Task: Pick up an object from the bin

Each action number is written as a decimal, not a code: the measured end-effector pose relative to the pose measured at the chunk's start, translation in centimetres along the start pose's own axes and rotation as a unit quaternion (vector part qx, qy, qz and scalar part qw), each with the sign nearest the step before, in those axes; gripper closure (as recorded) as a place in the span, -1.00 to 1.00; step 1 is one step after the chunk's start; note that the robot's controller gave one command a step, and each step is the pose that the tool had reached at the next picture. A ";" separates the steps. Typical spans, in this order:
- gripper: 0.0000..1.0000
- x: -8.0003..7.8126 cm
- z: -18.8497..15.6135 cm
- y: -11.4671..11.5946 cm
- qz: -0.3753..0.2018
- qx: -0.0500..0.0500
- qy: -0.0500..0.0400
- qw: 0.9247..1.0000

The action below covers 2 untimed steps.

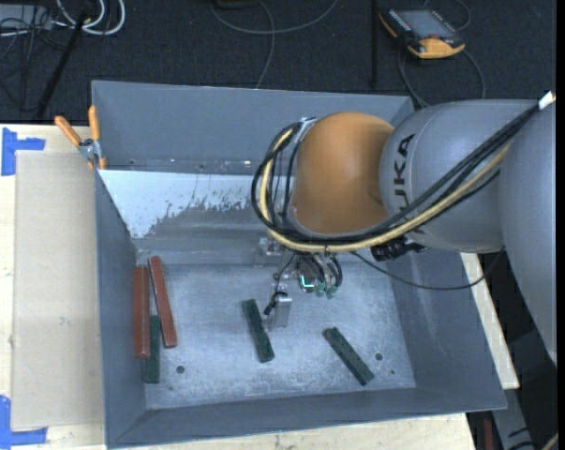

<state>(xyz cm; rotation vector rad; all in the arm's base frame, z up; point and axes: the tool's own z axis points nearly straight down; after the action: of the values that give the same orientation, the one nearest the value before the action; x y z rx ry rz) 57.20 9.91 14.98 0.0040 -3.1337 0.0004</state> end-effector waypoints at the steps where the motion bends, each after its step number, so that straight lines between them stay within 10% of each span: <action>1: -1.00 2.9 8.5 -3.1 0.038 0.000 0.001 0.999; 2: -1.00 1.9 8.0 1.2 -0.087 0.000 -0.005 0.996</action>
Offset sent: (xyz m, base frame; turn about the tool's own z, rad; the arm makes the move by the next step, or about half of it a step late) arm -0.0272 -0.0308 -0.0798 0.0767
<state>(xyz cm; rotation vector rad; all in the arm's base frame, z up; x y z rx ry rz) 55.22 11.08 7.02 0.2783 -3.1308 -0.0017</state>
